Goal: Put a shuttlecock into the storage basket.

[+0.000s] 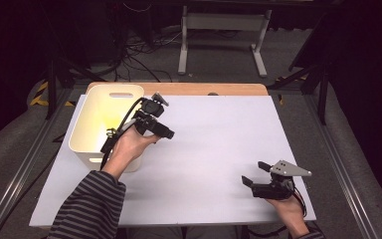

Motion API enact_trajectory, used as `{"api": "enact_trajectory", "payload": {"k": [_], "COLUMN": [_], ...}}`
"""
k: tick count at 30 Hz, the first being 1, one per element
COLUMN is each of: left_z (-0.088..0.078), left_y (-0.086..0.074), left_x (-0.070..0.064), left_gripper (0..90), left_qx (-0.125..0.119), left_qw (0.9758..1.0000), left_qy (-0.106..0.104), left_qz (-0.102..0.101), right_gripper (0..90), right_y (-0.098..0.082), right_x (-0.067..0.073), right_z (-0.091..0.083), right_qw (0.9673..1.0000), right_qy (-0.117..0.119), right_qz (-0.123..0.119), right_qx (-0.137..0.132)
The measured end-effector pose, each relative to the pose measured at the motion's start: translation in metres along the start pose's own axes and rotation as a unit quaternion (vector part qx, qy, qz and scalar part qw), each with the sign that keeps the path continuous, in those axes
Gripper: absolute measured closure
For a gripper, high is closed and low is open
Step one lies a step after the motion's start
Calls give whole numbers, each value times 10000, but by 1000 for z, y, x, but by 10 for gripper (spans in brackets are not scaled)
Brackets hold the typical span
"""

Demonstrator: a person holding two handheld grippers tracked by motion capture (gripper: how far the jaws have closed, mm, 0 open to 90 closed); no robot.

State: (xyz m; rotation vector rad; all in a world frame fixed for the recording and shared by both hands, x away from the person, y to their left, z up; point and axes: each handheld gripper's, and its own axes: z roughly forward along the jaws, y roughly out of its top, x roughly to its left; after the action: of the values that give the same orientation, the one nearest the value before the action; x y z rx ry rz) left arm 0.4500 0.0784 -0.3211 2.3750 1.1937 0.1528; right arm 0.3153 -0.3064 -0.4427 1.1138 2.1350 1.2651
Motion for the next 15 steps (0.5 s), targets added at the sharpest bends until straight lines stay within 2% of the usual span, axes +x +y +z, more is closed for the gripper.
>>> {"api": "enact_trajectory", "payload": {"k": [15], "left_z": [12], "left_y": [-8], "left_x": [-5], "left_gripper": [261], "left_qx": [172], "left_qw": [9998], "left_qy": [-47], "left_qz": [21], "right_gripper": [161], "right_y": [0], "right_x": [0], "right_z": [0], "right_qw": [10000], "right_qy": [3], "right_qz": [-5], "right_qx": [11]}}
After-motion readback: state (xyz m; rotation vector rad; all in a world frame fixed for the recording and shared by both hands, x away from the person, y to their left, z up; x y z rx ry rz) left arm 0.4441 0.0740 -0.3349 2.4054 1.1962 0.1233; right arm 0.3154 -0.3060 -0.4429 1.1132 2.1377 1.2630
